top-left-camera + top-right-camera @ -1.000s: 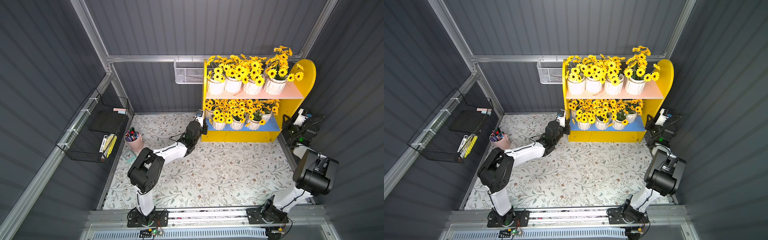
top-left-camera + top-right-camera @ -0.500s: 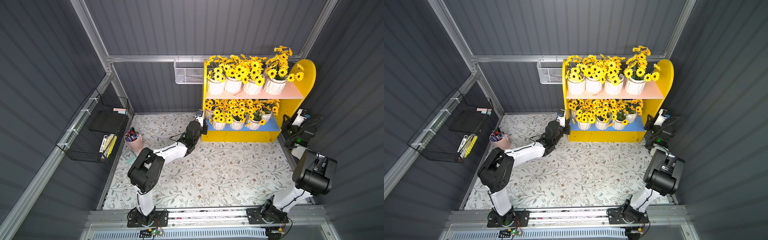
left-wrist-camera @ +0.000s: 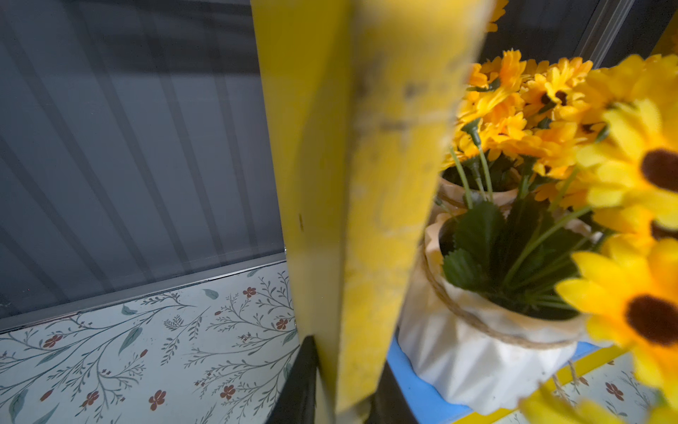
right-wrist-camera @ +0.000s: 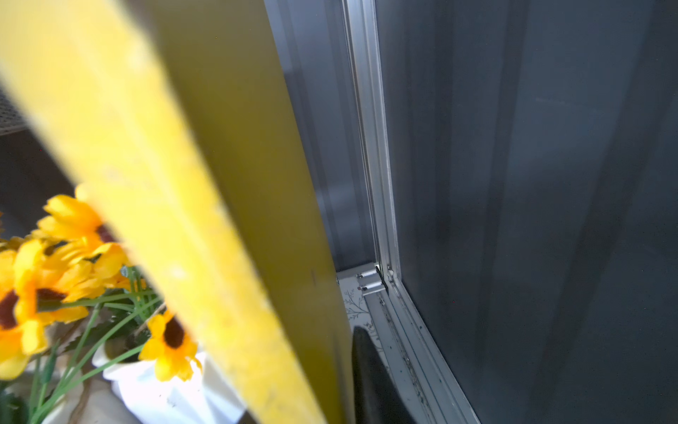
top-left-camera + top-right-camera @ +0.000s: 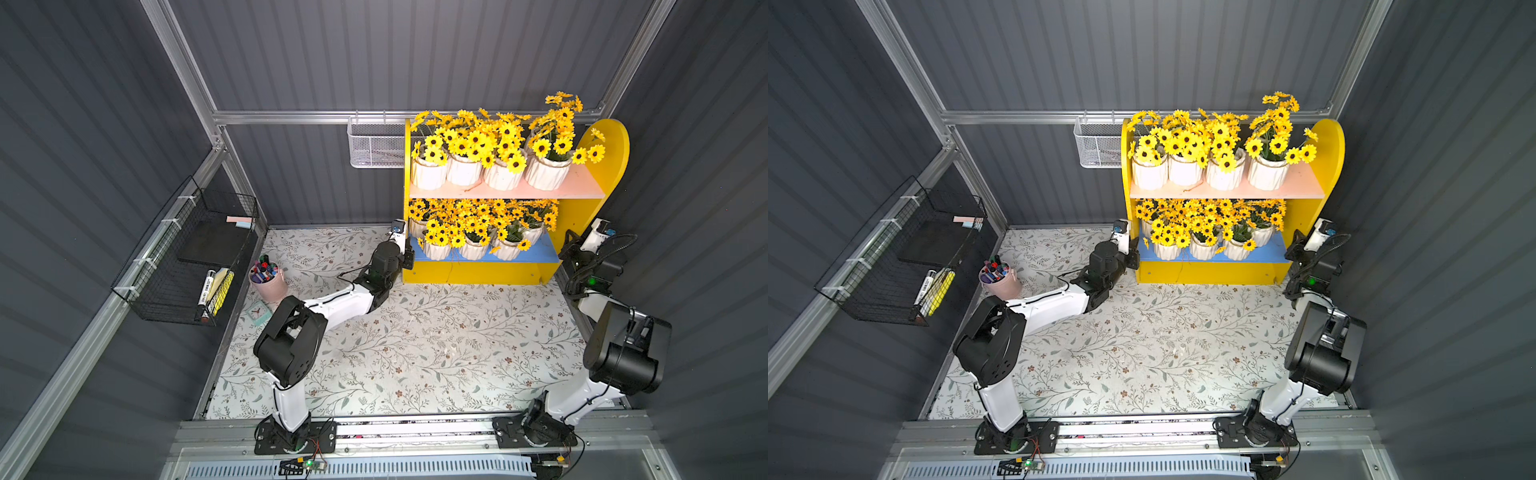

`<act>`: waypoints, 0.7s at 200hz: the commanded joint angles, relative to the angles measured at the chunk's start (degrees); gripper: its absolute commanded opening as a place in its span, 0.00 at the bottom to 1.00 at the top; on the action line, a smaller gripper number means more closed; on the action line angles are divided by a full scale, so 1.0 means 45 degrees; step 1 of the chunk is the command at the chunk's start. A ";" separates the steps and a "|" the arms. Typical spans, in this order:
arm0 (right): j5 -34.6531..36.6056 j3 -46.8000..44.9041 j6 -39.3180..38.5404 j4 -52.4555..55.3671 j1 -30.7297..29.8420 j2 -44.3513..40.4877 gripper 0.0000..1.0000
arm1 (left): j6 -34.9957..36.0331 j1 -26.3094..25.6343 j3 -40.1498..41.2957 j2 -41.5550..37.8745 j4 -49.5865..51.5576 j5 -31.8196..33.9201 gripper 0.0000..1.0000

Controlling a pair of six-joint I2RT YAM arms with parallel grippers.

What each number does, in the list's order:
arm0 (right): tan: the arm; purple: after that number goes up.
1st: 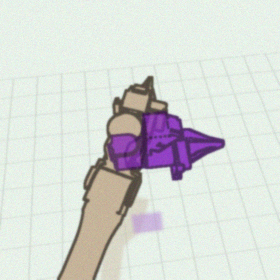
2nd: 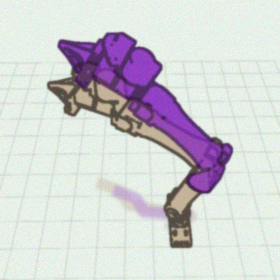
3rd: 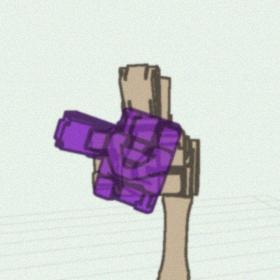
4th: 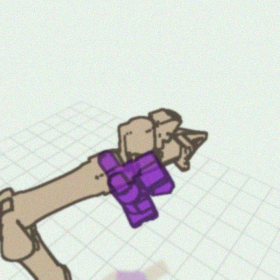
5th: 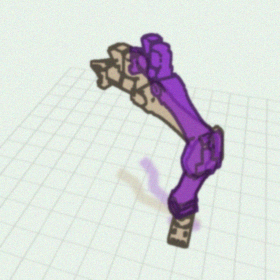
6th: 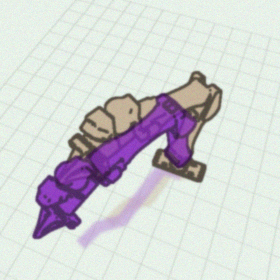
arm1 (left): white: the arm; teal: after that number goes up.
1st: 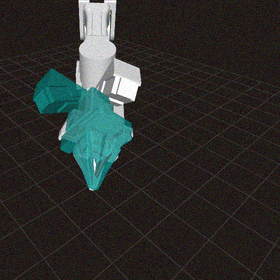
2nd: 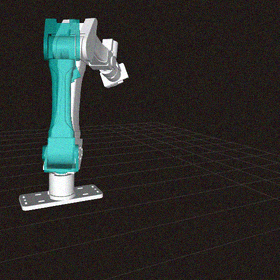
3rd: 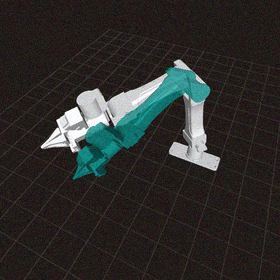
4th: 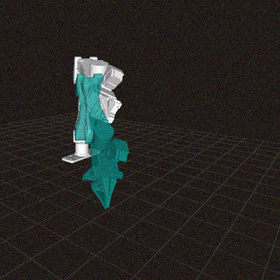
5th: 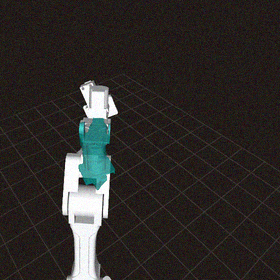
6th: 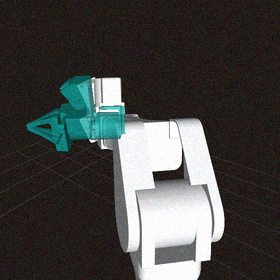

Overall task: Take the sunflower pots off the shelves
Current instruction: Move the shelf to the center of the board.

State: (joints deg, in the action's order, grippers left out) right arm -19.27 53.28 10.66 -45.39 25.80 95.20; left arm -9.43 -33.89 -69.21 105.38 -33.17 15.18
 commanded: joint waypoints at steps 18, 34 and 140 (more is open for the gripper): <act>-0.1753 -0.0130 0.2026 0.0260 -0.1493 -0.1045 0.00 | 0.0181 0.1183 0.0216 -0.0271 0.0016 0.0728 0.00; -0.1695 -0.0197 0.1944 0.0431 -0.1606 -0.1314 0.00 | 0.0236 0.1185 0.0305 -0.0448 -0.0018 0.0782 0.00; -0.1646 -0.0759 0.1996 0.1172 -0.2595 -0.2658 0.00 | 0.0411 0.1515 0.1629 -0.1605 0.0183 0.1419 0.00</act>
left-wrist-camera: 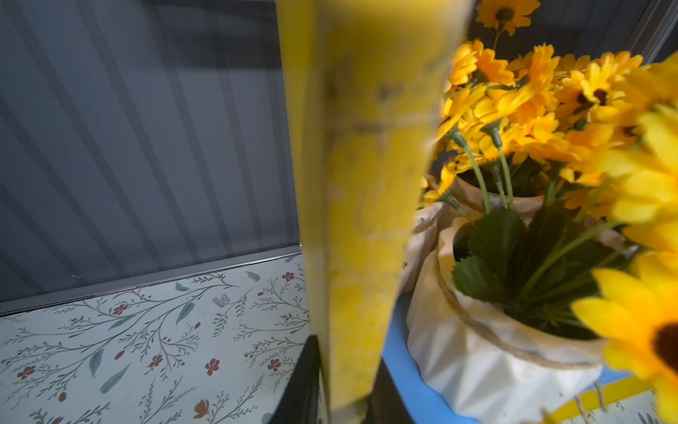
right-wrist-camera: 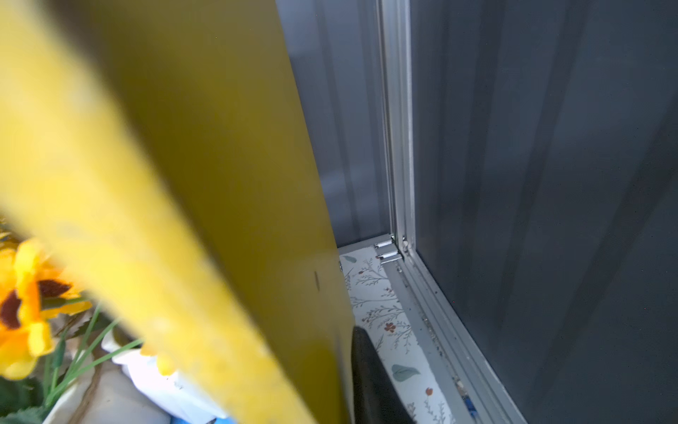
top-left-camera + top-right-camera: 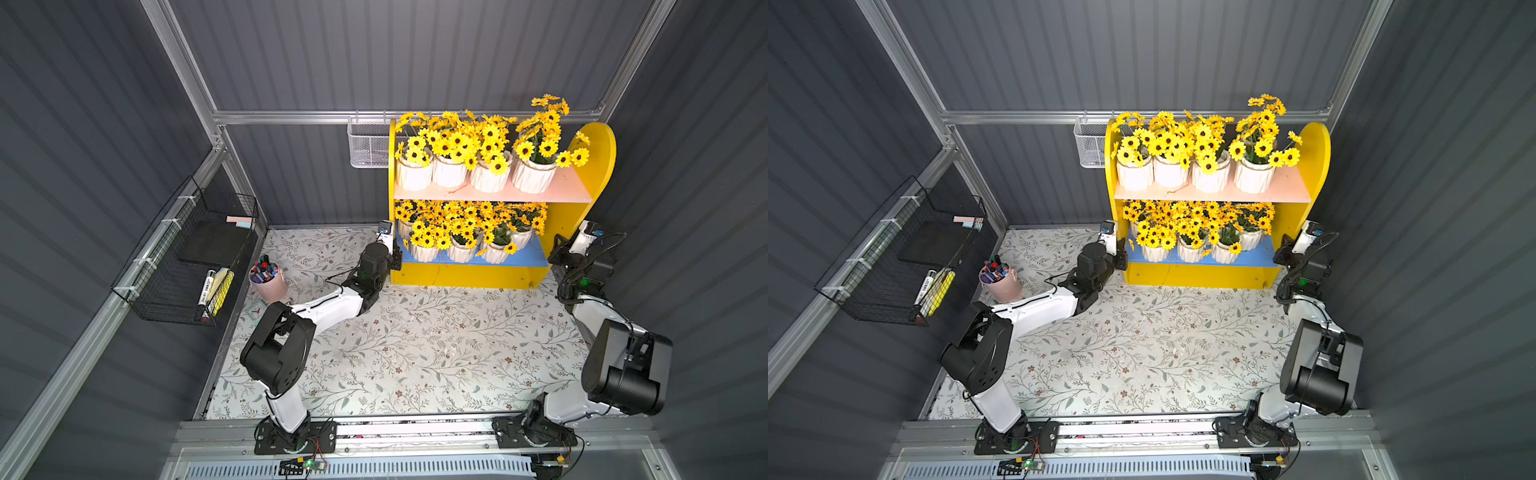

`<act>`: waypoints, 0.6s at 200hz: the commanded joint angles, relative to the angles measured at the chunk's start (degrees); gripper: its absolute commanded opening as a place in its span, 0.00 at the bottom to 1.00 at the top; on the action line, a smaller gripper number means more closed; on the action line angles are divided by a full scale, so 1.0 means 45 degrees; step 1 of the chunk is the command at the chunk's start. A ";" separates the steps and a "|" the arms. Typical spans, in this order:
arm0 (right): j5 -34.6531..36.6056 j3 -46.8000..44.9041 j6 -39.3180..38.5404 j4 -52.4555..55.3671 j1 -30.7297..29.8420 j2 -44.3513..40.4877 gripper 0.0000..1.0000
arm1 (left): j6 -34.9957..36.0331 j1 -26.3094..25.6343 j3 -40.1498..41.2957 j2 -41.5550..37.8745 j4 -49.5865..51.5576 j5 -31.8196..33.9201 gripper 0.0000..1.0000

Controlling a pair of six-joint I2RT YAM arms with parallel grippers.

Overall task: Take the sunflower pots off the shelves
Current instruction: Move the shelf to the center of the board.

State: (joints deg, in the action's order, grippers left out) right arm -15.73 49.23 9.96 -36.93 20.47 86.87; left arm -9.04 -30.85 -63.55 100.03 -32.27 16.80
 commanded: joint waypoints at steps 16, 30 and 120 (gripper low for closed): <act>-0.2409 0.0008 0.2240 -0.0740 -0.1614 -0.0897 0.00 | 0.0328 0.0859 0.0611 -0.0666 0.0002 0.1231 0.00; -0.2346 -0.0114 0.2218 -0.0742 -0.1863 -0.1016 0.00 | 0.0354 0.0862 0.0816 -0.0921 0.0018 0.1390 0.00; -0.1941 0.0047 0.1644 0.0340 -0.3781 -0.1879 0.00 | 0.0181 0.1353 0.1984 -0.2579 0.0459 0.2331 0.00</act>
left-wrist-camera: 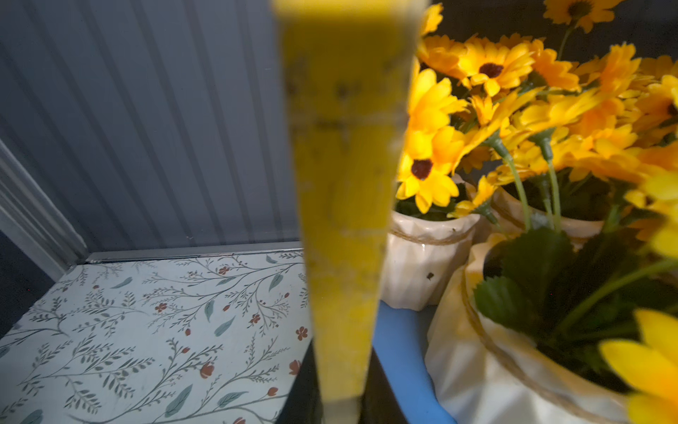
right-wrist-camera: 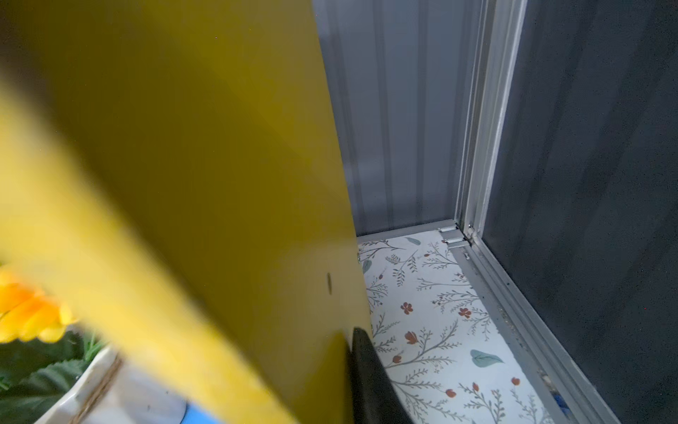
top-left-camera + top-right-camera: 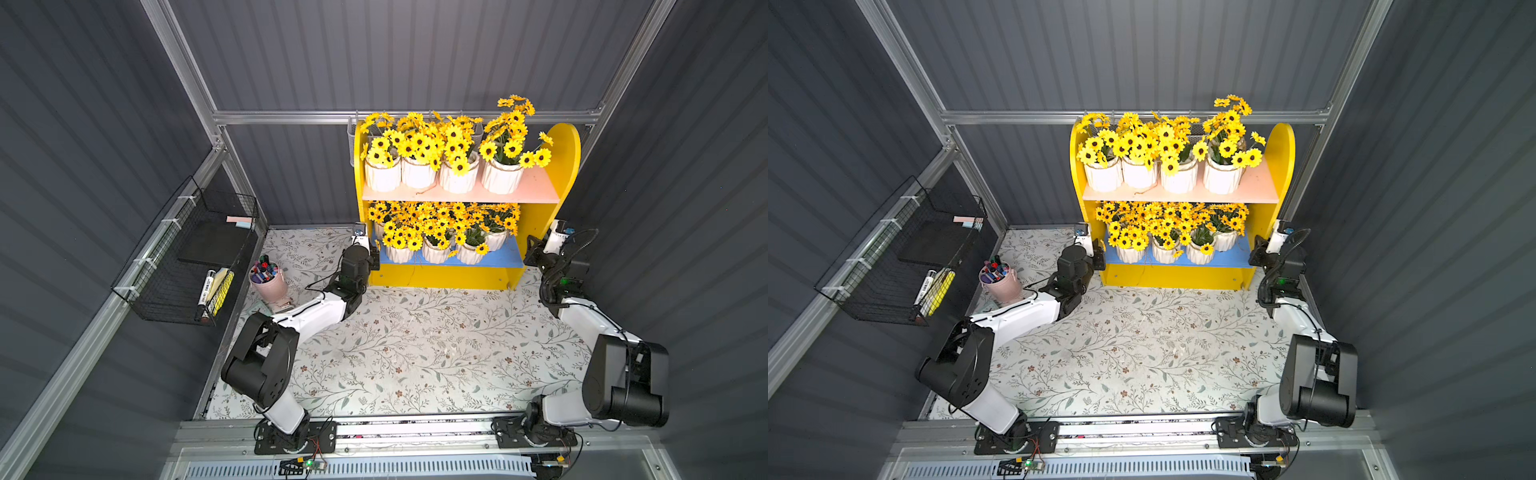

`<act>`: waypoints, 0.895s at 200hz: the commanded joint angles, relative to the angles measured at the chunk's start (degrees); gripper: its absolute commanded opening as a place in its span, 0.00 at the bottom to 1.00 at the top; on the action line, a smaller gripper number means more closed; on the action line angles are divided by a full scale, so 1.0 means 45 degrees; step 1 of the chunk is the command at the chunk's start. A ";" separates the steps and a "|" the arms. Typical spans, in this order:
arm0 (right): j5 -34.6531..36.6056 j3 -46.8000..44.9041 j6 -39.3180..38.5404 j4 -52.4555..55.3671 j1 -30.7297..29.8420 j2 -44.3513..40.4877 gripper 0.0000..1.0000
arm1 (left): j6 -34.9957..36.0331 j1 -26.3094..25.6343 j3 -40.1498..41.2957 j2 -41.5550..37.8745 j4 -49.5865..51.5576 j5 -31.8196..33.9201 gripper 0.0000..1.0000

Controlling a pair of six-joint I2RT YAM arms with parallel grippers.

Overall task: Take the sunflower pots off the shelves
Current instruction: Move the shelf to the center of the board.

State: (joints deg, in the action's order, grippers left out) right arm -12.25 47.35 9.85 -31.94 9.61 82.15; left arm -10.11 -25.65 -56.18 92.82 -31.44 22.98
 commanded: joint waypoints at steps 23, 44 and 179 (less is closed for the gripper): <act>-0.2644 0.0473 0.1715 -0.0825 -0.1768 -0.0843 0.00 | 0.0392 0.0362 0.0610 -0.1344 0.0428 0.1103 0.00; -0.2574 0.0493 0.1626 -0.0757 -0.2245 -0.0834 0.00 | 0.0346 0.0613 0.0831 -0.1653 0.0574 0.1143 0.00; -0.2159 0.0890 0.1348 -0.0653 -0.4584 -0.0377 0.00 | -0.0059 0.1617 0.0484 -0.1682 0.1506 0.1159 0.00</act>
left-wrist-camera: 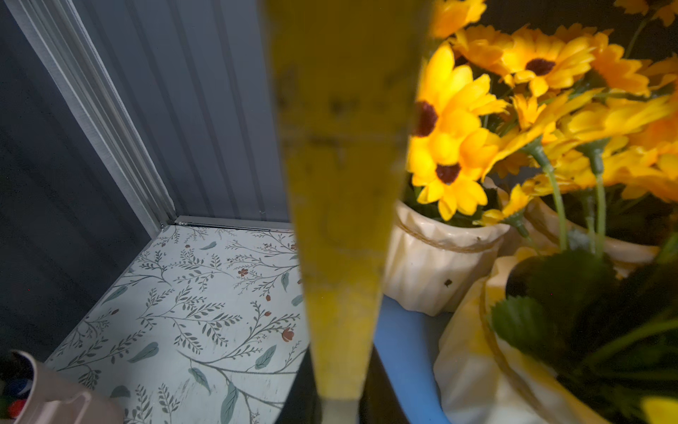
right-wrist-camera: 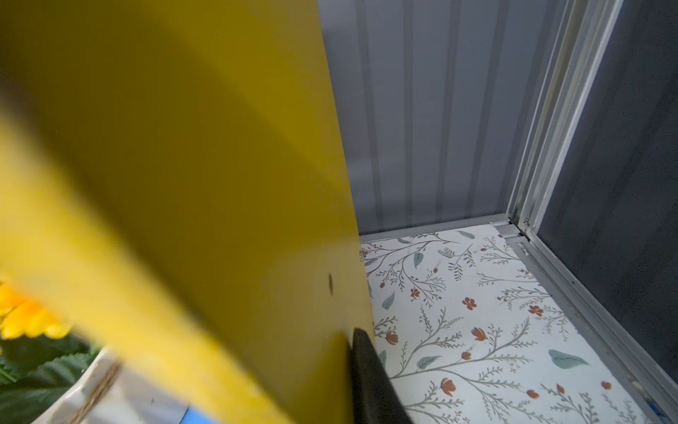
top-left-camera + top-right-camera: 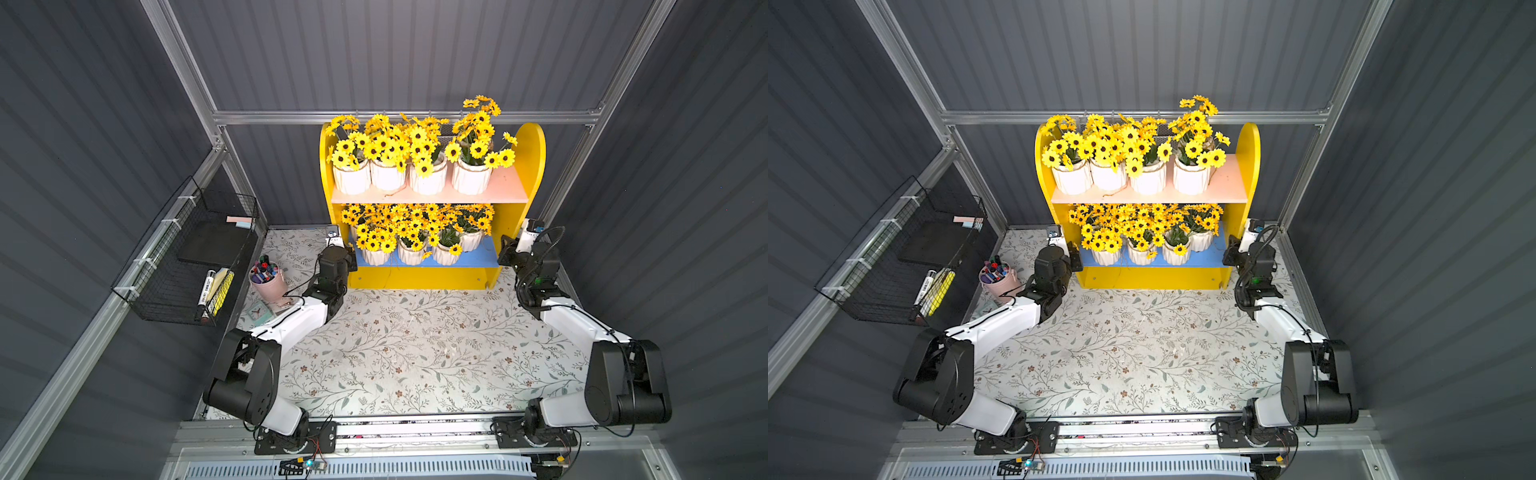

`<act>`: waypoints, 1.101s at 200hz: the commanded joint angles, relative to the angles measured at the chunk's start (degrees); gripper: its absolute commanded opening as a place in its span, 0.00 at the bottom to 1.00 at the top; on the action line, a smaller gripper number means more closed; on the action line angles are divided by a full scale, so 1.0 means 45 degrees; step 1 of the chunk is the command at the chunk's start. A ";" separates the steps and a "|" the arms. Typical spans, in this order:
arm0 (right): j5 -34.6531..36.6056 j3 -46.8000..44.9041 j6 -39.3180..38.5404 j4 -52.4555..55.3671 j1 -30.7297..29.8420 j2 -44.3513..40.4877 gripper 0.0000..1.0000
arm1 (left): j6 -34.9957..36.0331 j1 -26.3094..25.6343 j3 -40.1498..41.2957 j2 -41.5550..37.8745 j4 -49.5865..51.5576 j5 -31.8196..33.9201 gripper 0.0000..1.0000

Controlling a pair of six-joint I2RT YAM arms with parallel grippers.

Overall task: Take the sunflower pots off the shelves
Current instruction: Move the shelf to the center of the board.

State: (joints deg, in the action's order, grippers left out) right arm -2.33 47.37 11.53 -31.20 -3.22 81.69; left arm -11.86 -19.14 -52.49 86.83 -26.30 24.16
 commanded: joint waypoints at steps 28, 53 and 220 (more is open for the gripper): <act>-0.3983 0.1044 0.0746 -0.0532 -0.1745 -0.0200 0.00 | 0.0067 0.0175 -0.0308 -0.0366 0.0492 0.0765 0.00; -0.3644 0.1120 0.1025 -0.0475 -0.1729 -0.0085 0.00 | -0.0195 0.0190 -0.0280 -0.0436 0.0729 0.0831 0.00; -0.0904 0.1367 0.0861 0.2464 -0.1630 -0.1048 0.70 | -0.0544 0.0189 -0.0614 -0.1402 0.2670 0.0685 0.99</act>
State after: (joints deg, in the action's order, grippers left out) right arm -1.37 52.40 18.63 -20.01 -6.98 79.07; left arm -14.55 -18.31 -53.15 83.35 -17.06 27.09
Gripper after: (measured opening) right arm 0.683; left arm 0.968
